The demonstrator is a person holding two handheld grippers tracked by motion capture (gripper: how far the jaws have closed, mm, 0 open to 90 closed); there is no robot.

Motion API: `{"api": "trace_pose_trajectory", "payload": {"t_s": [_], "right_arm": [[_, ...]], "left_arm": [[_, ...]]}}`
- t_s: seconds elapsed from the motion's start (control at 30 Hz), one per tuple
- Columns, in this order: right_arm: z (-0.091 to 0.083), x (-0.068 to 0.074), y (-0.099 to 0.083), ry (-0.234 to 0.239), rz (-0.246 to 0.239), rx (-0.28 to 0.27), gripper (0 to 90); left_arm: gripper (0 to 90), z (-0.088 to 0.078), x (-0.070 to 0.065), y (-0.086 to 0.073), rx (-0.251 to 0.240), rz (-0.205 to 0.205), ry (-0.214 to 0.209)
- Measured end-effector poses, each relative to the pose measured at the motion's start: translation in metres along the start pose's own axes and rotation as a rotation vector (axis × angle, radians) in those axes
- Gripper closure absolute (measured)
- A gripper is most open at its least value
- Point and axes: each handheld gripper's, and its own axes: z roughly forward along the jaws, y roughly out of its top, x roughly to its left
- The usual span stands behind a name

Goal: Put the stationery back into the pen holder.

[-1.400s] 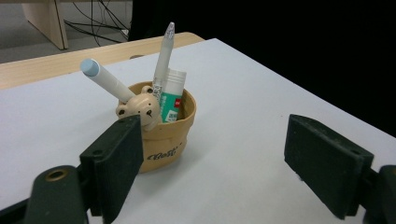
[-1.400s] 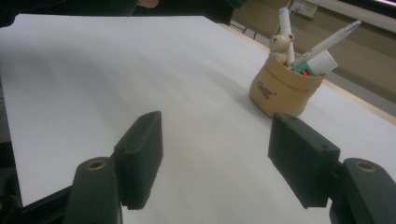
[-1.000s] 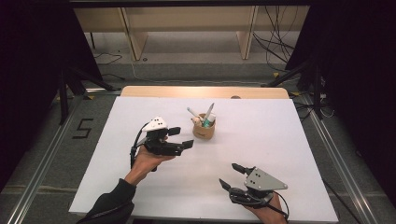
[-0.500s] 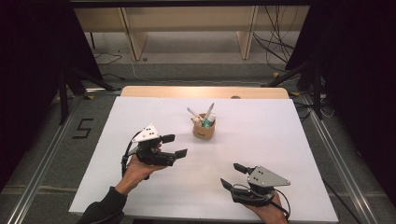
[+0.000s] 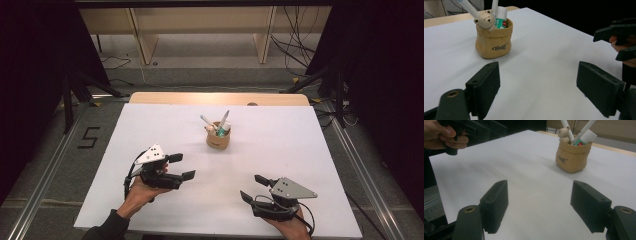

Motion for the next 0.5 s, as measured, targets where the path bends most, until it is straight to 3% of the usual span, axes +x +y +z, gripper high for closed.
{"api": "trace_pose_trajectory", "payload": {"t_s": [0.5], "right_arm": [[-0.005,-0.003,-0.005,0.012,0.038,-0.001,28.3]], "left_arm": [[17.0,-0.013,-0.002,-0.019,-0.002,-0.018,-0.002]]}}
